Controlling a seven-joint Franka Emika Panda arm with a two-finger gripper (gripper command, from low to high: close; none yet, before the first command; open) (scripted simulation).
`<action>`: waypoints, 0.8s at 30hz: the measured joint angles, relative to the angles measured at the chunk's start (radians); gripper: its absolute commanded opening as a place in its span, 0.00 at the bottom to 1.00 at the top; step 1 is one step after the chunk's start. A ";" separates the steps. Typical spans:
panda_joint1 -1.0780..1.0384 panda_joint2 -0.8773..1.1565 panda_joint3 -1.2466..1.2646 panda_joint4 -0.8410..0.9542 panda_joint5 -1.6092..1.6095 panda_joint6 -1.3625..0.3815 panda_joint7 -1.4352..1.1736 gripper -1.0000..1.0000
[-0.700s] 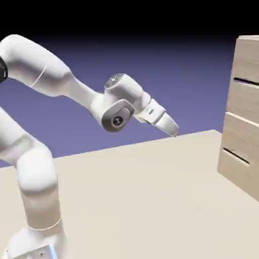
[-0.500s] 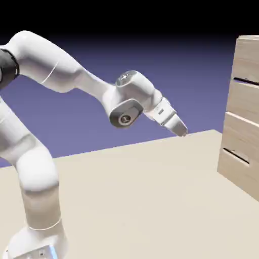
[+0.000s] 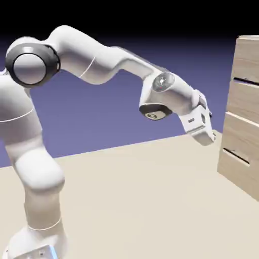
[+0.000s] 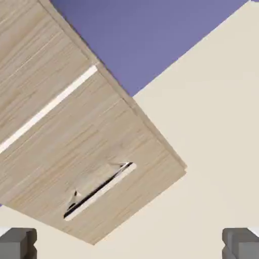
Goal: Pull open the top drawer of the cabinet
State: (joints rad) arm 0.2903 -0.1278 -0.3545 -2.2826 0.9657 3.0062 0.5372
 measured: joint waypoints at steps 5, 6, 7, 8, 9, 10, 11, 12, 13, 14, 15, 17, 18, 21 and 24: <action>0.062 0.100 -0.080 0.119 0.217 -0.007 -0.046 0.50; 0.075 0.119 -0.096 0.143 0.261 -0.008 -0.055 0.50; 0.088 0.139 -0.112 0.166 0.304 -0.010 -0.064 0.50; 0.100 0.159 -0.128 0.190 0.348 -0.011 -0.073 0.50; 0.113 0.179 -0.144 0.214 0.391 -0.012 -0.083 0.50; 0.126 0.199 -0.160 0.238 0.435 -0.014 -0.092 0.50; 0.138 0.219 -0.176 0.261 0.478 -0.015 -0.101 0.50; 0.151 0.239 -0.192 0.285 0.522 -0.017 -0.110 0.50; 0.163 0.259 -0.208 0.309 0.565 -0.018 -0.119 0.50; 0.176 0.279 -0.224 0.333 0.609 -0.019 -0.129 0.50; 0.188 0.299 -0.239 0.356 0.652 -0.021 -0.138 0.50; 0.213 0.339 -0.271 0.404 0.739 -0.024 -0.156 0.50; 0.226 0.358 -0.287 0.428 0.783 -0.025 -0.165 0.50; 0.263 0.418 -0.335 0.499 0.913 -0.029 -0.193 0.50; 0.301 0.478 -0.383 0.570 1.044 -0.033 -0.220 0.50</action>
State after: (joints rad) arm 0.5912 0.3501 -0.7377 -1.7125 2.0095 2.9729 0.3169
